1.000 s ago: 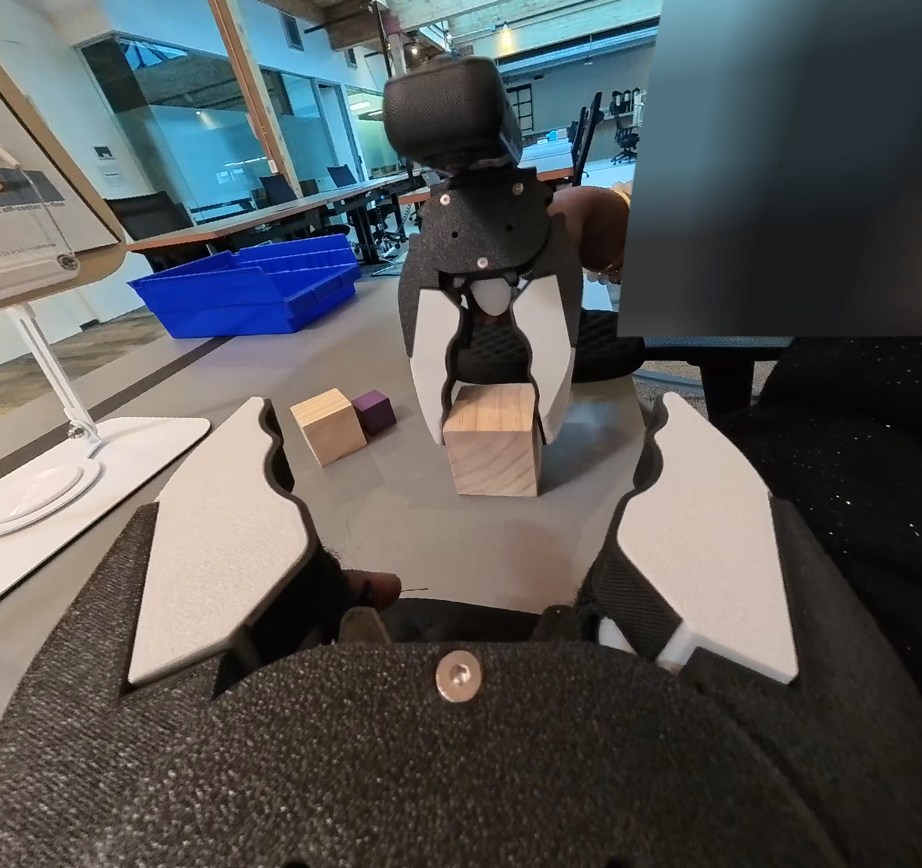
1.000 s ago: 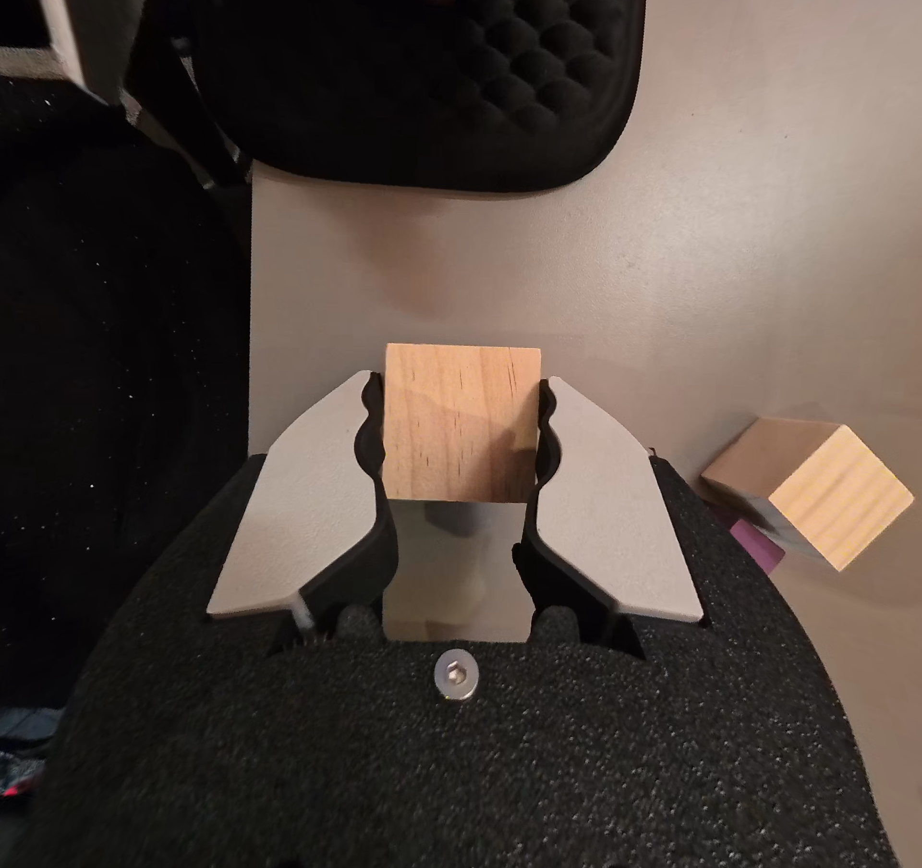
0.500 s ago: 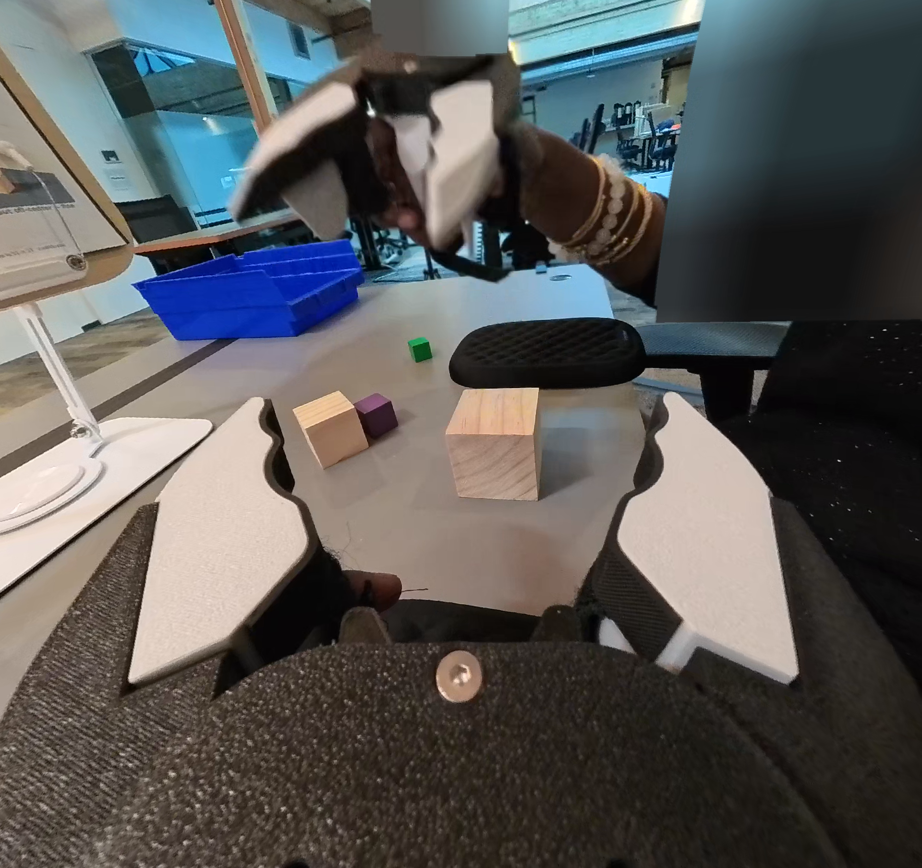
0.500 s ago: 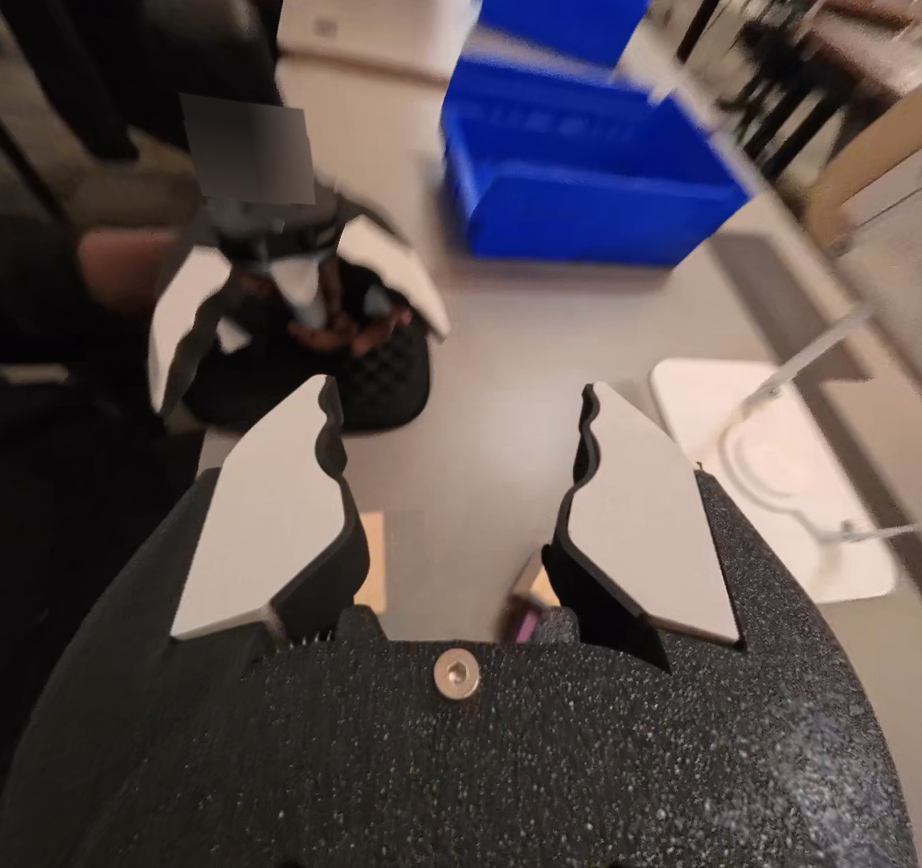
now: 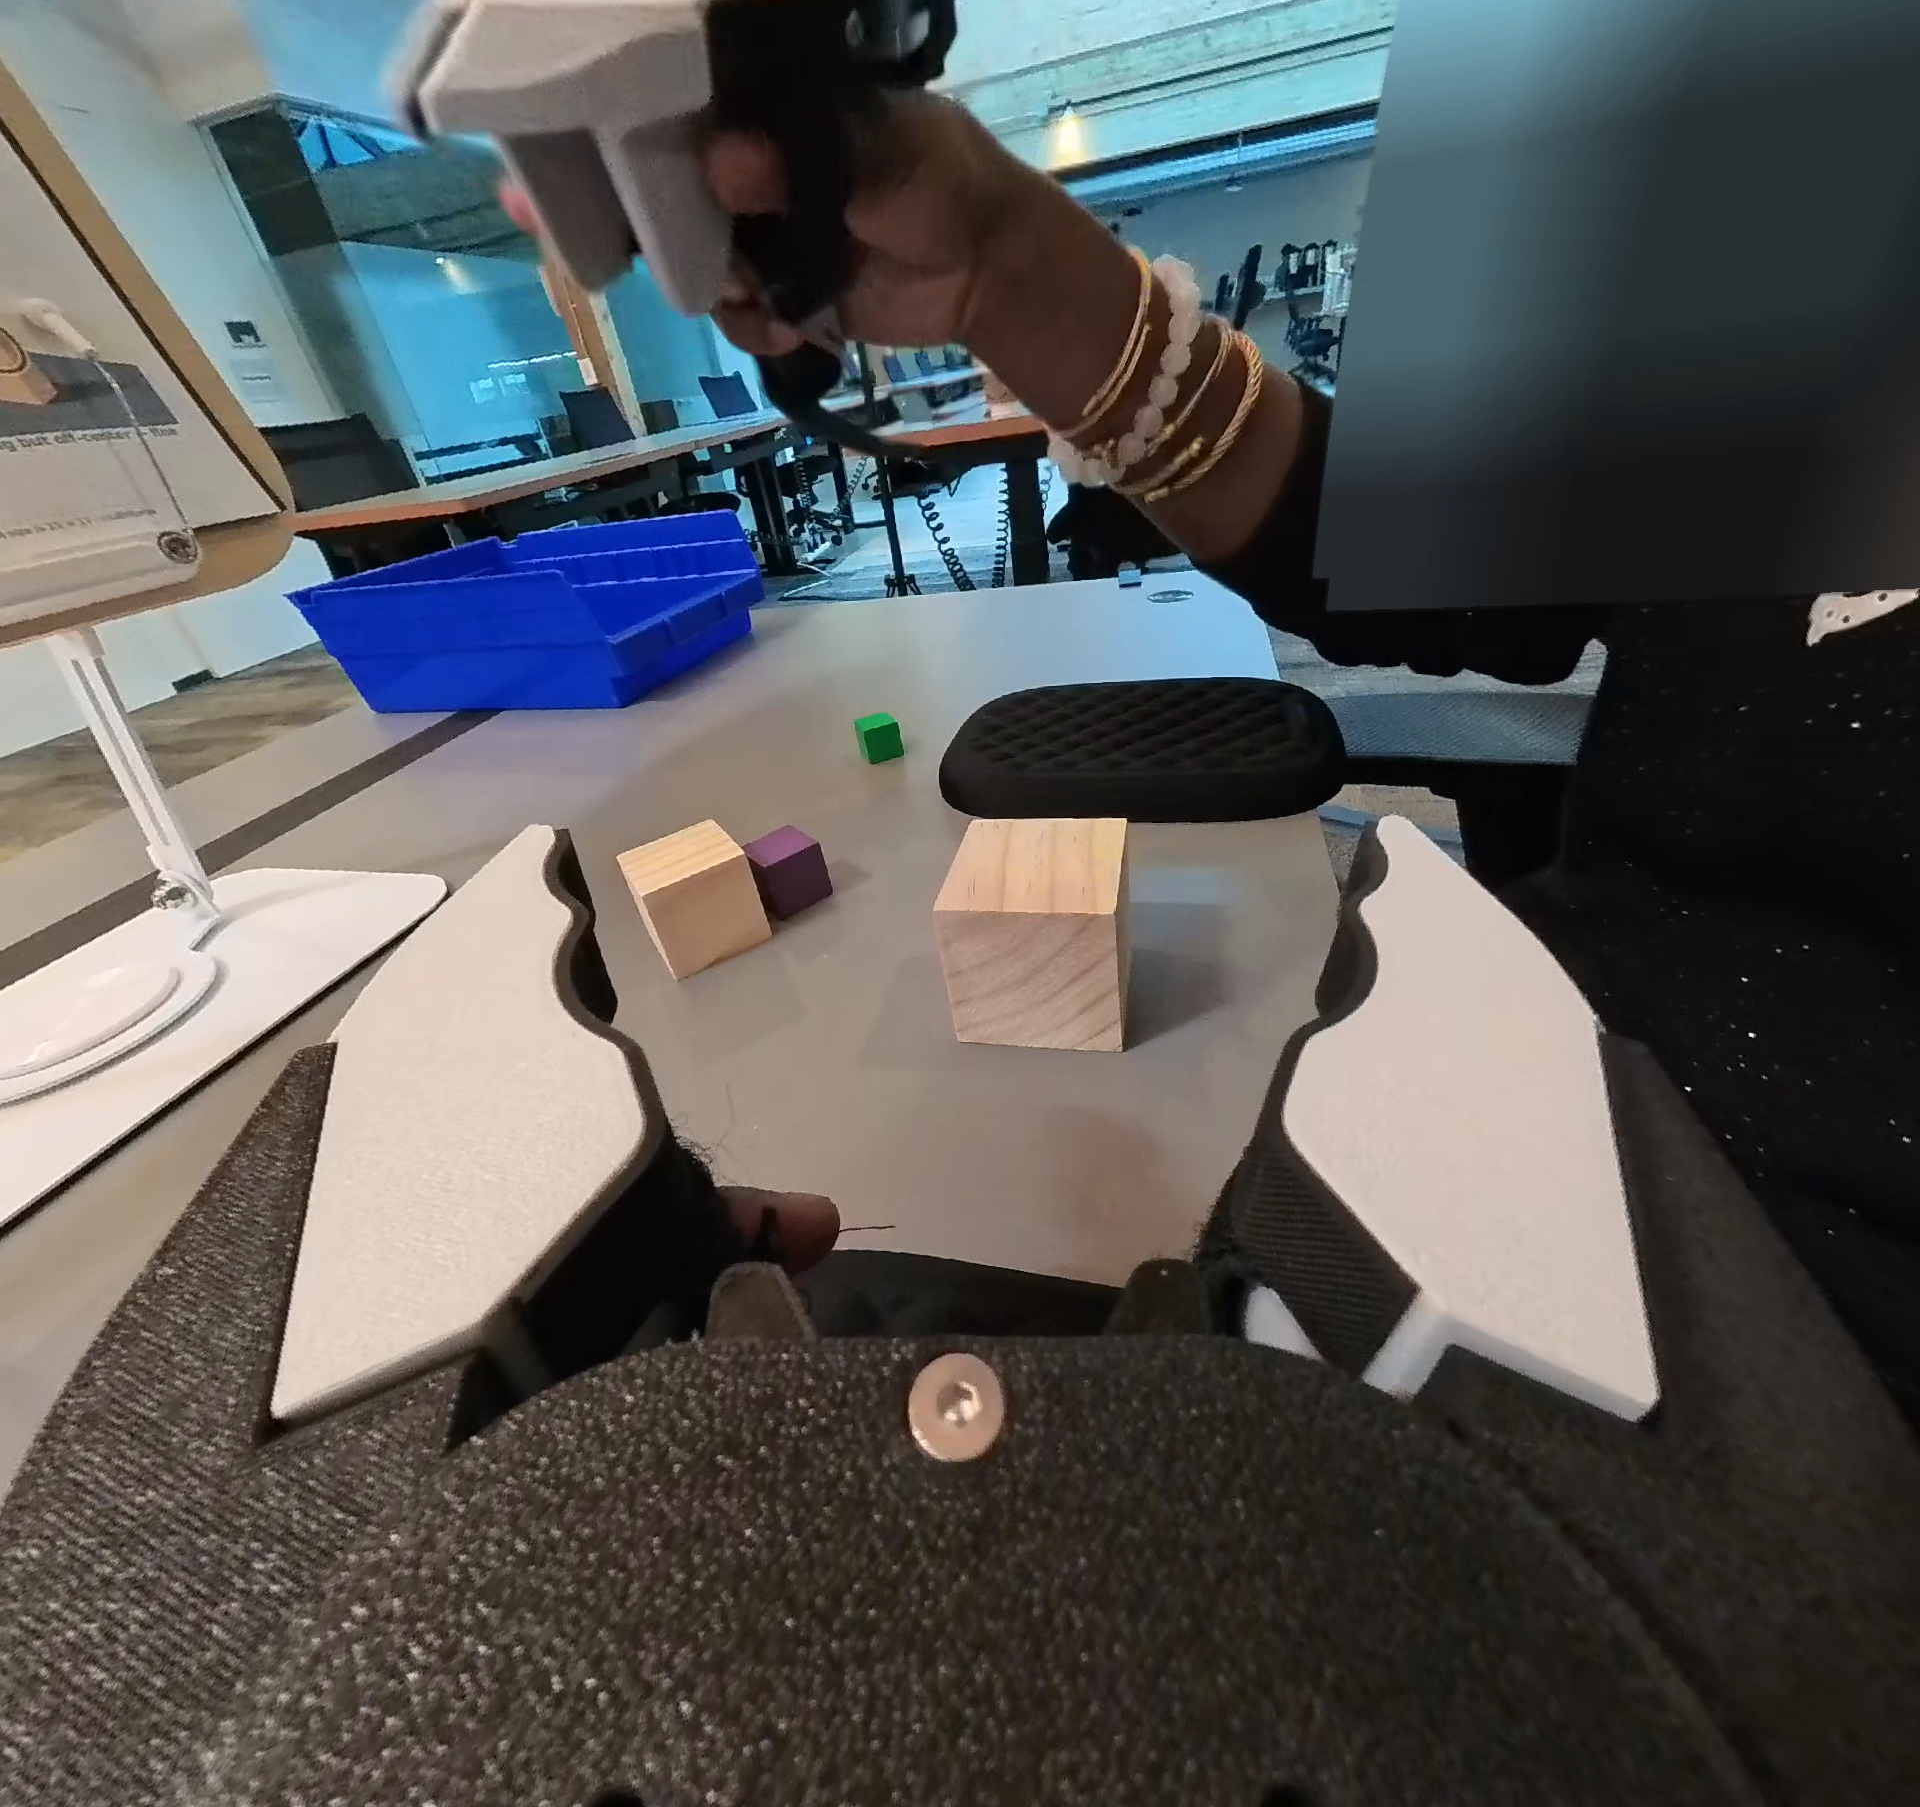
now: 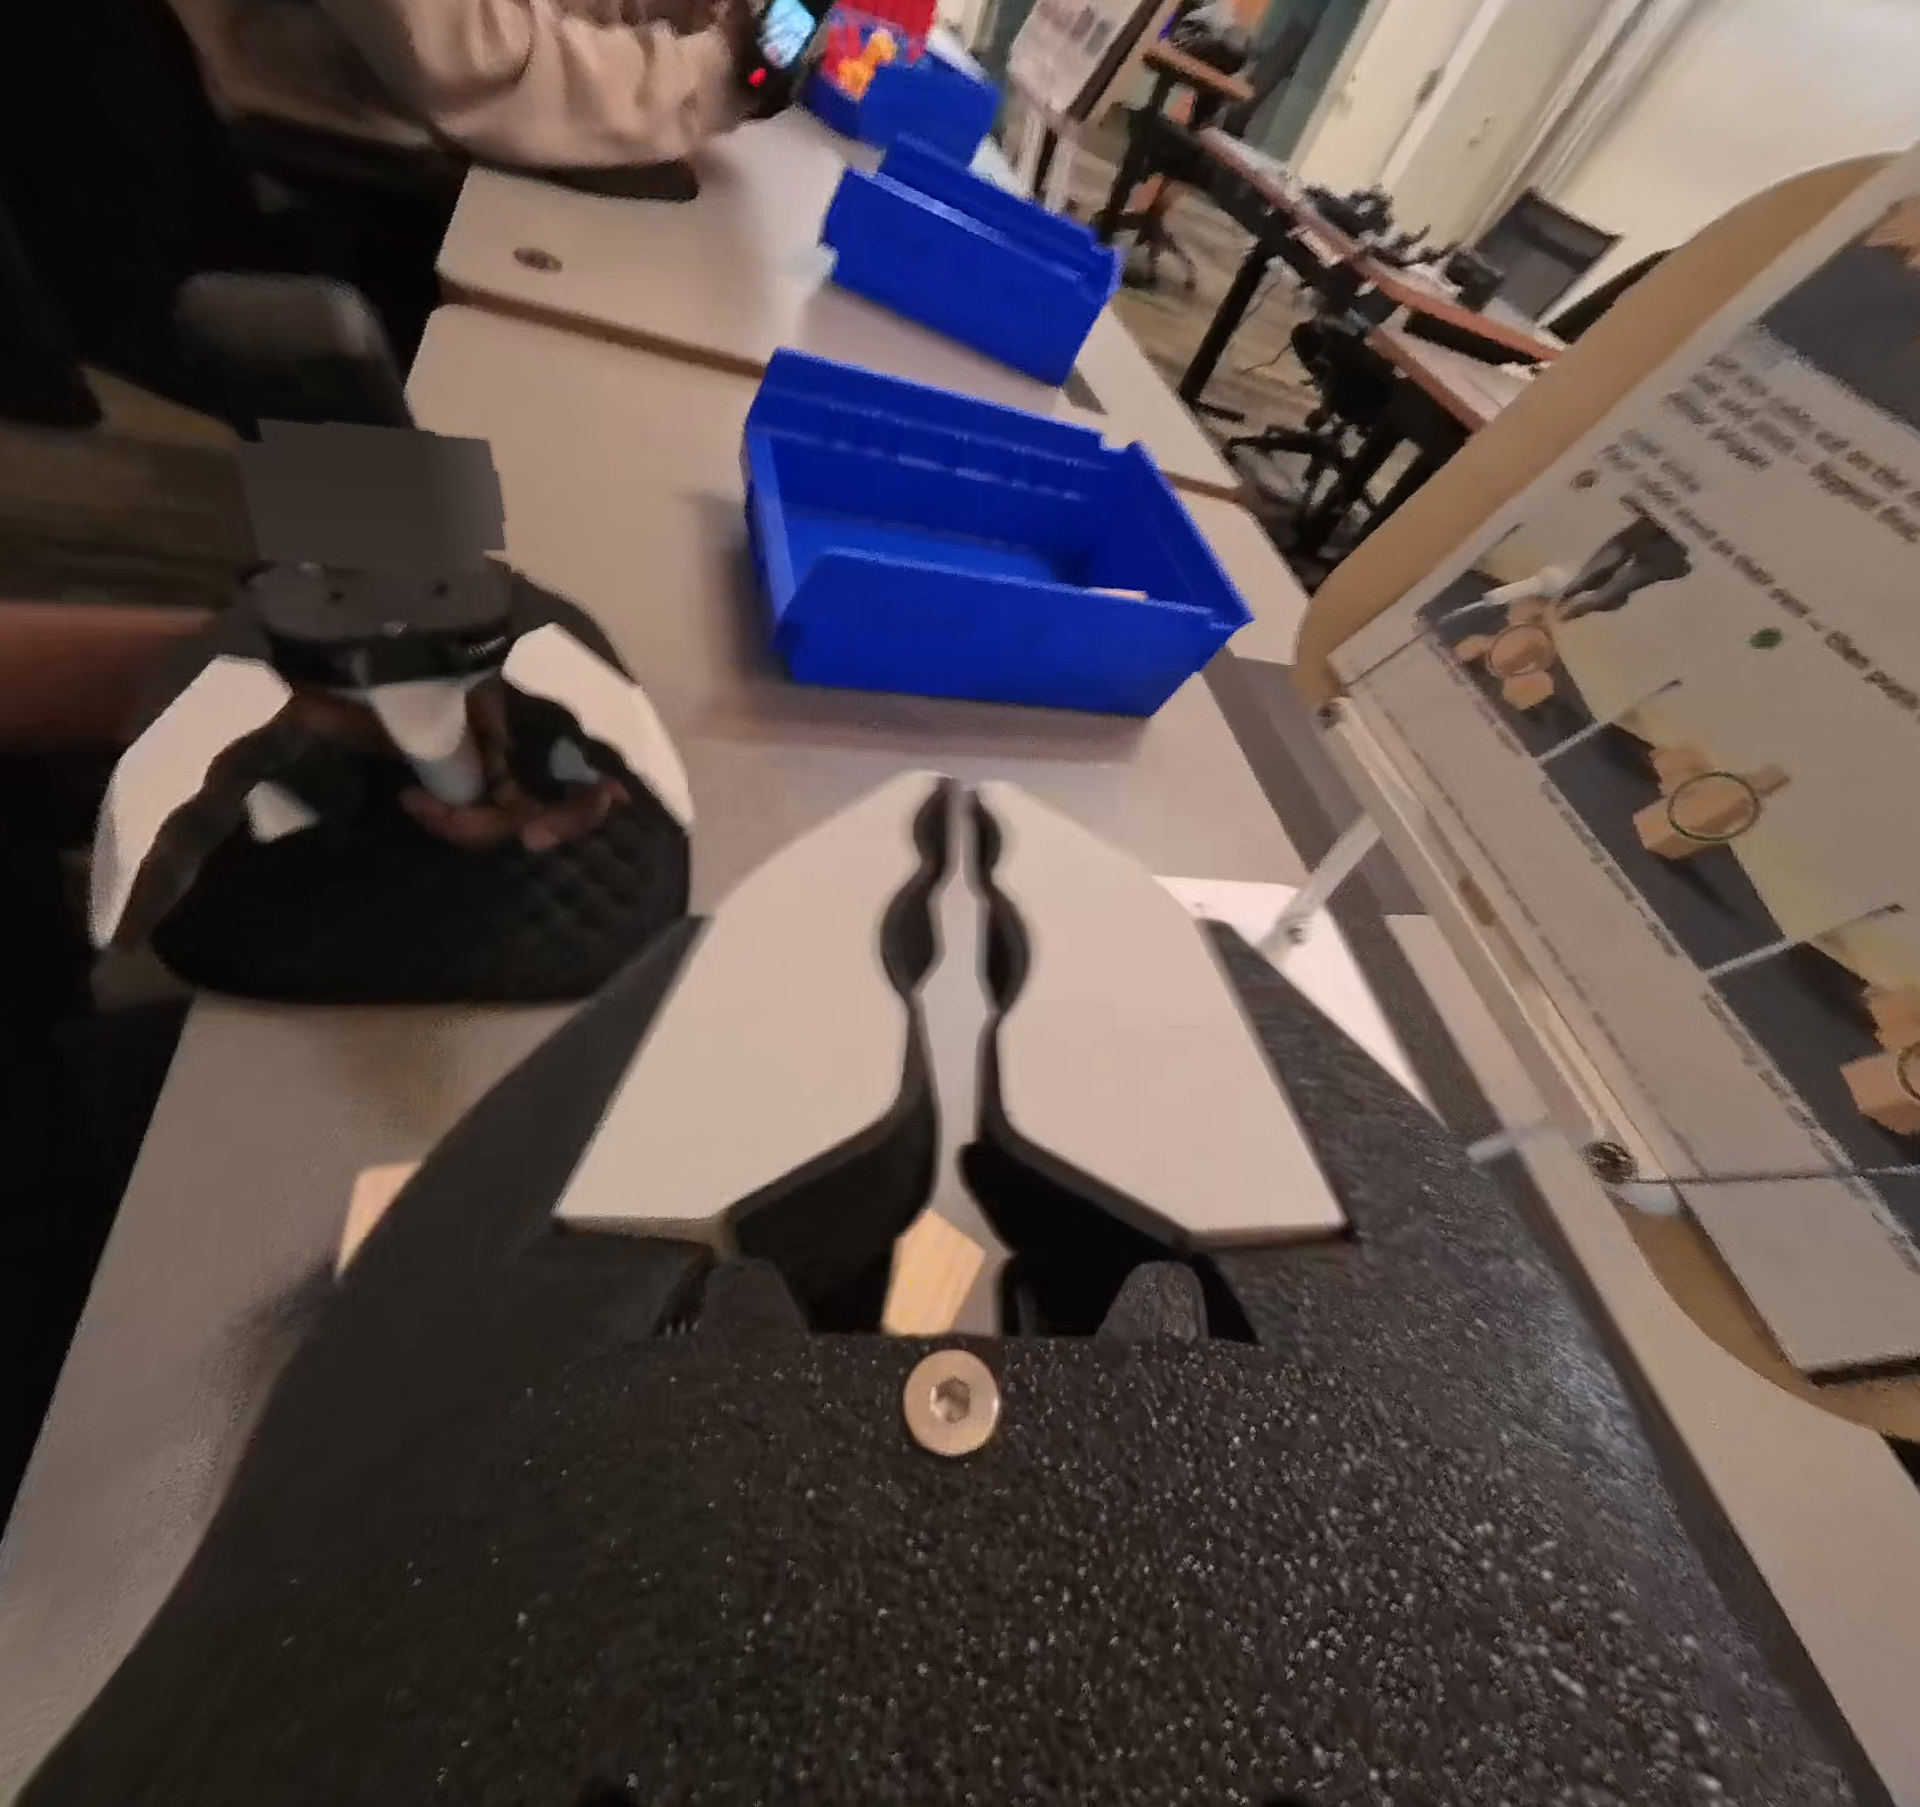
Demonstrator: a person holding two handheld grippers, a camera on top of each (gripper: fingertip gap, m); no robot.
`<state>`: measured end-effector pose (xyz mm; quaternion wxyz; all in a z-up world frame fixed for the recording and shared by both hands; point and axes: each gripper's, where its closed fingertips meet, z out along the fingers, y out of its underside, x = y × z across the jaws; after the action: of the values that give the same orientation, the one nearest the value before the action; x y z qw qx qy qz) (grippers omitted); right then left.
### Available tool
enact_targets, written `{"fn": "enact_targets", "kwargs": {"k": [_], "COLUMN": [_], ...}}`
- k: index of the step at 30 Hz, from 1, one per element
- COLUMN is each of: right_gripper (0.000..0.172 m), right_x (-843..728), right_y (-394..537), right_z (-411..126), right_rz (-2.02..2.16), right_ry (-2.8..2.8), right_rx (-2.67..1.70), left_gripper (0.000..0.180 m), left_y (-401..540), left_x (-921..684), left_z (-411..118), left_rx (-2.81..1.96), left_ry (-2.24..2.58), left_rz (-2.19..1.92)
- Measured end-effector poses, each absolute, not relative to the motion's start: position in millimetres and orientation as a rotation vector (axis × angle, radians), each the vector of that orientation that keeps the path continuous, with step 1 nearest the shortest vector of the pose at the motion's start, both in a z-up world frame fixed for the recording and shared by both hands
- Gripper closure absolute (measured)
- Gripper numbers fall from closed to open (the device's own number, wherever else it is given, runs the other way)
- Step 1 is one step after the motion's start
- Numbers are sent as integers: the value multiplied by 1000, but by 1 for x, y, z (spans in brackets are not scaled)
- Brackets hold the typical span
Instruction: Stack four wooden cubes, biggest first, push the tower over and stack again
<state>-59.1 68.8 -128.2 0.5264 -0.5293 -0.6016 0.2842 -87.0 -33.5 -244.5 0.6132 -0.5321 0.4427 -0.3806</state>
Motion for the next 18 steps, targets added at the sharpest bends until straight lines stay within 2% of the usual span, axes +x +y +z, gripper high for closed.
{"fn": "enact_targets", "kwargs": {"k": [3, 4, 7, 8, 10, 11, 12, 13, 14, 18], "right_gripper": [171, 151, 161, 172, 172, 159, 124, 97, 81, 74], "right_x": [-57, -57, -51, -49, -42, -40, -37, -33, -30, -22], "right_y": [70, 72, 78, 79, 94, 103, 110, 116, 118, 113], "right_z": [-141, -144, -163, -168, -182, -190, -200, -212, -225, -273], "right_rz": [728, 736, 681, 684, 620, 583, 550, 511, 486, 463], "right_ry": [-1453, -1442, -1493, -1513, -1494, -1478, -1480, -1491, -1536, -1750], "right_rx": [-1311, -1317, -1377, -1389, -1466, -1487, -1526, -1585, -1626, -1755], "left_gripper": [47, 48, 49, 49, 48, 48, 48, 48, 48, 48], "left_y": [-33, -33, -33, -33, -33, -33, -33, -33, -33, -33], "left_x": [-87, -87, -87, -87, -87, -87, -87, -87, -87, -87], "left_z": [-245, -245, -244, -244, -245, -245, -245, -245, -245, -245], "left_rx": [-1228, -1228, -1227, -1227, -1228, -1228, -1229, -1231, -1231, -1234], "left_ry": [1022, 1021, 1019, 1020, 1020, 1020, 1019, 1019, 1019, 1019], "left_rz": [-876, -876, -876, -876, -876, -876, -876, -873, -871, -874]}}
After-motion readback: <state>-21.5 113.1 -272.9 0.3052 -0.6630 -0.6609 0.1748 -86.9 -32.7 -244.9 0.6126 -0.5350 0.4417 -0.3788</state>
